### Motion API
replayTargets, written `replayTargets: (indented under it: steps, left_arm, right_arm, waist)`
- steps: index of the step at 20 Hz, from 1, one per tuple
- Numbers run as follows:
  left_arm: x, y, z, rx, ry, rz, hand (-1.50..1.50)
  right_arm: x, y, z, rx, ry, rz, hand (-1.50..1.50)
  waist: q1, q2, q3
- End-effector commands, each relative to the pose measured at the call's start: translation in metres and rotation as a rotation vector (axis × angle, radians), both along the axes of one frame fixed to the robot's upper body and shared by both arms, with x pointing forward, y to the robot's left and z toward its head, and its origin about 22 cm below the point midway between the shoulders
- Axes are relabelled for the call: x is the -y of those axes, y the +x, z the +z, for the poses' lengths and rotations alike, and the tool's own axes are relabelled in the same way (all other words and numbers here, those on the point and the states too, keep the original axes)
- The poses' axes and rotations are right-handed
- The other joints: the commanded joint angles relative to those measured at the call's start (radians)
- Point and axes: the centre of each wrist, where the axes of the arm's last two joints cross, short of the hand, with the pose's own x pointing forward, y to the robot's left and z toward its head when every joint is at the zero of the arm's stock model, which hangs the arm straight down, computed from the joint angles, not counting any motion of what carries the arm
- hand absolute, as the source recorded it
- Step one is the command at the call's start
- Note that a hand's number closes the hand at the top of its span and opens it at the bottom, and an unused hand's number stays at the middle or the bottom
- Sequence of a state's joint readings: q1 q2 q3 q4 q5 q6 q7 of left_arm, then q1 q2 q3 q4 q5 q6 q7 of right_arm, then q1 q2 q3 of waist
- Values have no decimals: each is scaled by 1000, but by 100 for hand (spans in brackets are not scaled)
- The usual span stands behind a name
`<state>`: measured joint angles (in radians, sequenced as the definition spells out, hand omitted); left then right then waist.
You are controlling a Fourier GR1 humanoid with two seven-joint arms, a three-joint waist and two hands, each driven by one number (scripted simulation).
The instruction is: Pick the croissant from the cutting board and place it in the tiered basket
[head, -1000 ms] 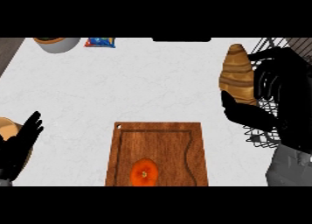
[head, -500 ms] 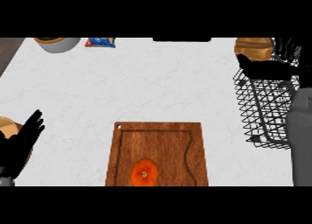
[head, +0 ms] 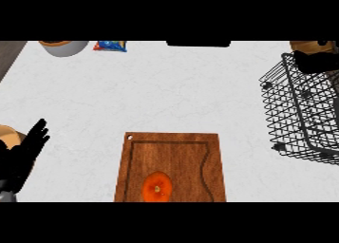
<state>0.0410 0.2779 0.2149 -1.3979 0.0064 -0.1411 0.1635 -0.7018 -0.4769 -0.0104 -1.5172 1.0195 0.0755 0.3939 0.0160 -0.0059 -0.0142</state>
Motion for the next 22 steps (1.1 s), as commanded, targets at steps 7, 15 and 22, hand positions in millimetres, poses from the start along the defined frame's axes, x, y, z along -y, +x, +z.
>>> replayTargets:
  steps: [7,15,22]
  left_arm:
    - [-13,-8,3,2,7,-5,0]
    - [9,-1,-1,-14,10,-1,0]
    - [-9,2,11,6,-5,12,0]
  right_arm:
    - [53,33,36,-52,-264,-6,150]
    - [75,36,16,-235,-301,-15,150]
    - [90,54,-15,-576,-181,-219,-150]
  waist:
    - [2,8,14]
    - [-10,7,14]
    - [0,8,14]
